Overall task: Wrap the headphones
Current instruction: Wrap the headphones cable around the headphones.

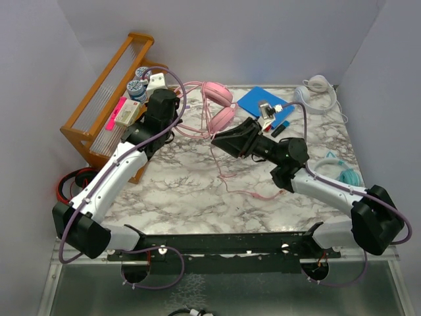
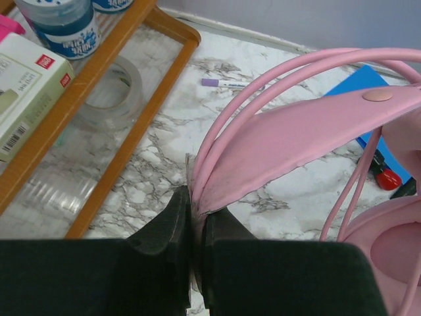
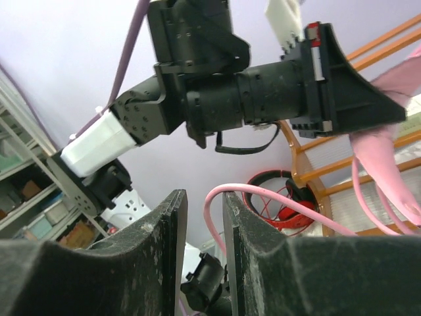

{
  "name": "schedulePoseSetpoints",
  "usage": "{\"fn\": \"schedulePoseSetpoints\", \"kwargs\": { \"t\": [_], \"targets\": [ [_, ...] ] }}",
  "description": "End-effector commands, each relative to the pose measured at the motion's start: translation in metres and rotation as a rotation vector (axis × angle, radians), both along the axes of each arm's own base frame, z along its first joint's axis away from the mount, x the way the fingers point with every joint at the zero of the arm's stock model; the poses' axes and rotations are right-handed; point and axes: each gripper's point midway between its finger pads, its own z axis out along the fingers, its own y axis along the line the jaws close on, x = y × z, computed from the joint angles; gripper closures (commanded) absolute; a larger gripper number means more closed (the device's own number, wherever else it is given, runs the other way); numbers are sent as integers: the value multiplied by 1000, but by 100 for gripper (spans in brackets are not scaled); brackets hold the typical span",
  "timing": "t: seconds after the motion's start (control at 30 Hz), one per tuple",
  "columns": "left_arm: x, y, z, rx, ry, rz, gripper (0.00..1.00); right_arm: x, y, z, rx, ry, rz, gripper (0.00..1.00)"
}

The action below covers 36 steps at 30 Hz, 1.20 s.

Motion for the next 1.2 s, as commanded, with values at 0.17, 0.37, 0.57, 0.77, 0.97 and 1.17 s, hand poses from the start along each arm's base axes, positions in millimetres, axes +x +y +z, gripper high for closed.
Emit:
{"fn": "schedulePoseSetpoints", "kwargs": {
  "t": [0.17, 0.37, 0.57, 0.77, 0.97, 1.17],
  "targets": [
    [-1, 37, 63, 85, -217, 120, 100, 23, -6, -18, -159, 31, -178, 66],
    [-3, 39, 68, 92, -232, 118, 100, 6, -5, -44, -227, 5, -108, 77],
    [-6, 42, 71, 99, -245, 127, 100, -3, -7, -66, -276, 27, -76, 85],
    [-8, 43, 78, 91, -262, 123, 100, 10, -11, -102, -424, 26, -145, 98],
    [-10, 44, 94, 67, -295, 129, 100, 9, -13, -123, -475, 1, -148, 99],
    [-11, 49, 97, 81, -302, 148, 100, -1, -10, -136, -511, -25, -83, 99]
  ]
}}
